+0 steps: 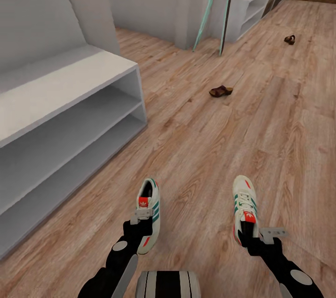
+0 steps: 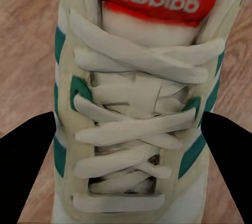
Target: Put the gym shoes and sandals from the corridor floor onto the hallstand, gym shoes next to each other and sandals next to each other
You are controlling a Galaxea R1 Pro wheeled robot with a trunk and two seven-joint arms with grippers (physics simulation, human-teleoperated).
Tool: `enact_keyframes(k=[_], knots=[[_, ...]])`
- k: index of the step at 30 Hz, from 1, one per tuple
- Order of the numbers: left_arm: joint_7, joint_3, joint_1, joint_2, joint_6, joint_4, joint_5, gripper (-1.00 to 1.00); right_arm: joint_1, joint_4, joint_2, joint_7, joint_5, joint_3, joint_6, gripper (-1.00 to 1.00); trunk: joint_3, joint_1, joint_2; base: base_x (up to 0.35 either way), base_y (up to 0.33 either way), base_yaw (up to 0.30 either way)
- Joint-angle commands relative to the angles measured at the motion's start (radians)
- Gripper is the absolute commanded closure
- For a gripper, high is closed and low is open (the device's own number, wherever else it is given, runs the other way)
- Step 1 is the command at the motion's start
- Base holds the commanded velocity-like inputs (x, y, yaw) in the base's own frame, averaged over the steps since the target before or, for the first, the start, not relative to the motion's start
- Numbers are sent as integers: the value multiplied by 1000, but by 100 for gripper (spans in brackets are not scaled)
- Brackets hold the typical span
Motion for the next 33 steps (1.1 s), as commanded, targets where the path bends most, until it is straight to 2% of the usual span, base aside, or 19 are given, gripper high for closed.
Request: enact_keyframes(k=[1, 11, 21, 33], knots=[[0, 0, 0, 0, 0, 0, 0, 100, 0, 0, 0, -1, 0, 0, 0, 100, 0, 0, 0, 0, 0, 283], [-1, 1, 0, 1, -1, 1, 3, 100, 0, 1, 0, -1, 0, 2, 0, 100, 0, 0, 0, 0, 0, 280], [-2, 2, 0, 1, -1, 1, 4, 100, 0, 2, 0, 0, 0, 4, -1, 100, -2, 0, 0, 0, 0, 148], [-3, 2, 0, 1, -16, 2, 3, 100, 0, 2, 0, 0, 0, 3, -1, 100, -3, 0, 0, 0, 0, 254]])
